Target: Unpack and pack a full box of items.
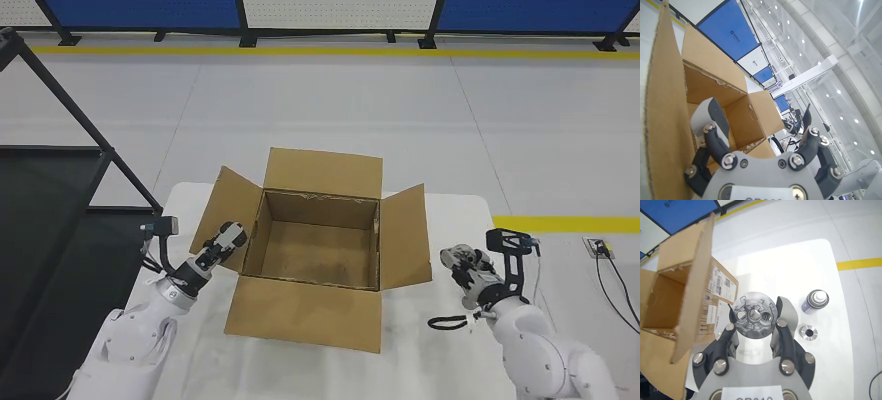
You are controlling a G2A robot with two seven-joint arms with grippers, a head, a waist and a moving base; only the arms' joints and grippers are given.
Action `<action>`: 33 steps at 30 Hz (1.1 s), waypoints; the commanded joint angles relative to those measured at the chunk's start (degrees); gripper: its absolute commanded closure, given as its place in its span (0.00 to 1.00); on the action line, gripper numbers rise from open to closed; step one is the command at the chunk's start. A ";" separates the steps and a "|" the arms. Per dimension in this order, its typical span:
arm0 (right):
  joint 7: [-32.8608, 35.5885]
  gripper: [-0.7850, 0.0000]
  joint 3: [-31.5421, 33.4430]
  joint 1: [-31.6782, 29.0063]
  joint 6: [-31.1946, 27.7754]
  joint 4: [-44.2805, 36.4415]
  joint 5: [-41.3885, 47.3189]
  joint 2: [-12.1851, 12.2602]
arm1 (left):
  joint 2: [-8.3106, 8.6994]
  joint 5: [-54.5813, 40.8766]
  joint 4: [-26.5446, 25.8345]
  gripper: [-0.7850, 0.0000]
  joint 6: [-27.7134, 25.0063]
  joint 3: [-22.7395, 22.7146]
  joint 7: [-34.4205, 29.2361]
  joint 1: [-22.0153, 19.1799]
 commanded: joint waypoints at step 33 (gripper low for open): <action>8.28 1.00 -45.55 45.33 4.48 38.81 -1.16 -10.11 | 0.54 -3.51 1.98 0.00 -2.79 -4.92 1.86 3.18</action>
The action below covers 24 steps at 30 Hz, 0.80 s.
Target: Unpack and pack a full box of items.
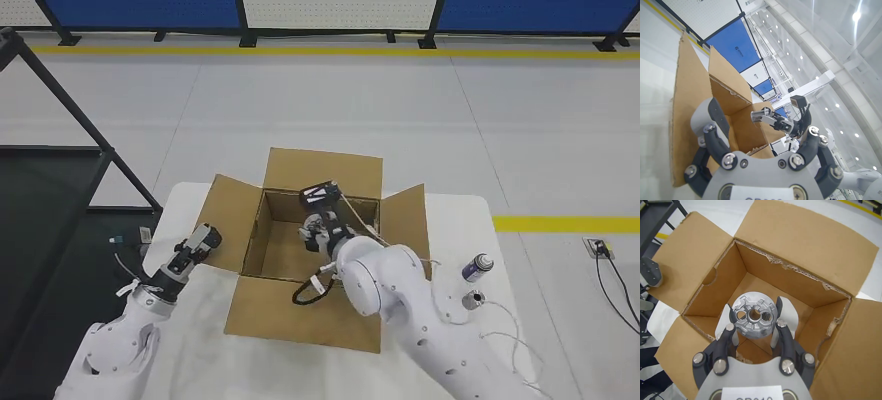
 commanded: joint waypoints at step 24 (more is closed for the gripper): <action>-4.34 1.00 -11.29 11.47 -2.70 27.48 8.20 -9.38 | 0.05 -0.64 0.39 0.00 -0.25 0.14 -1.05 0.54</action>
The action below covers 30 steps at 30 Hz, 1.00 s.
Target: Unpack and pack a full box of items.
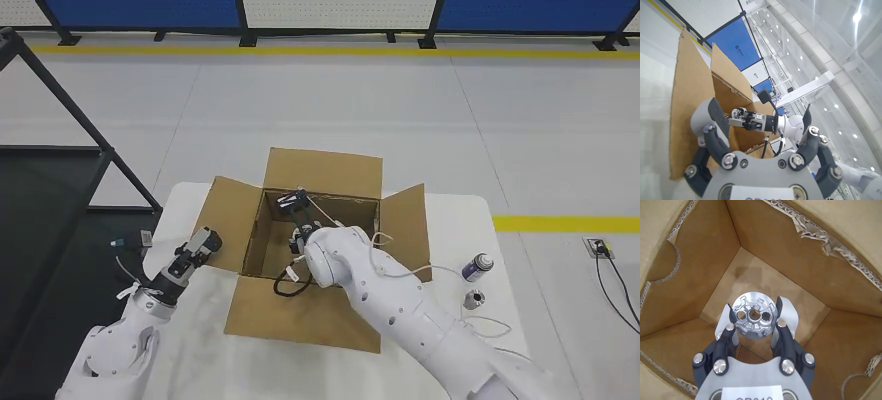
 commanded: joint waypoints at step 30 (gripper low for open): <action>-13.81 1.00 1.64 7.20 -3.02 33.27 13.56 -11.91 | 0.18 -0.08 -0.89 0.00 -0.12 -0.91 0.16 1.34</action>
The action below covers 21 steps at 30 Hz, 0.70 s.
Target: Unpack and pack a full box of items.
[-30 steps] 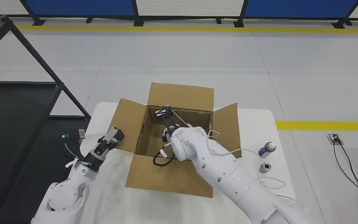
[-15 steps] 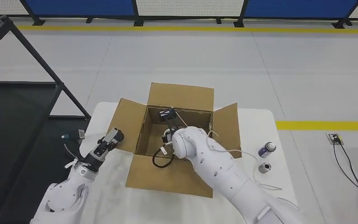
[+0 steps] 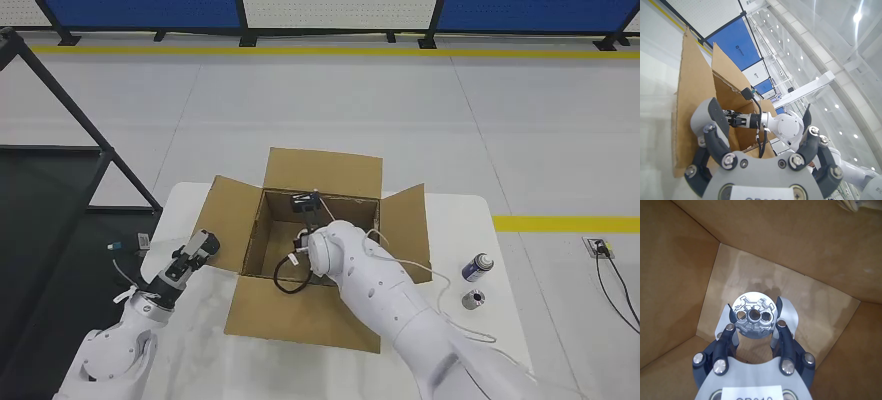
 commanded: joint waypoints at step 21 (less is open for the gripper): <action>-4.79 0.28 1.16 1.55 -2.05 9.59 -0.05 -3.70 | 0.00 0.07 0.97 0.00 -0.07 0.42 -0.47 -1.04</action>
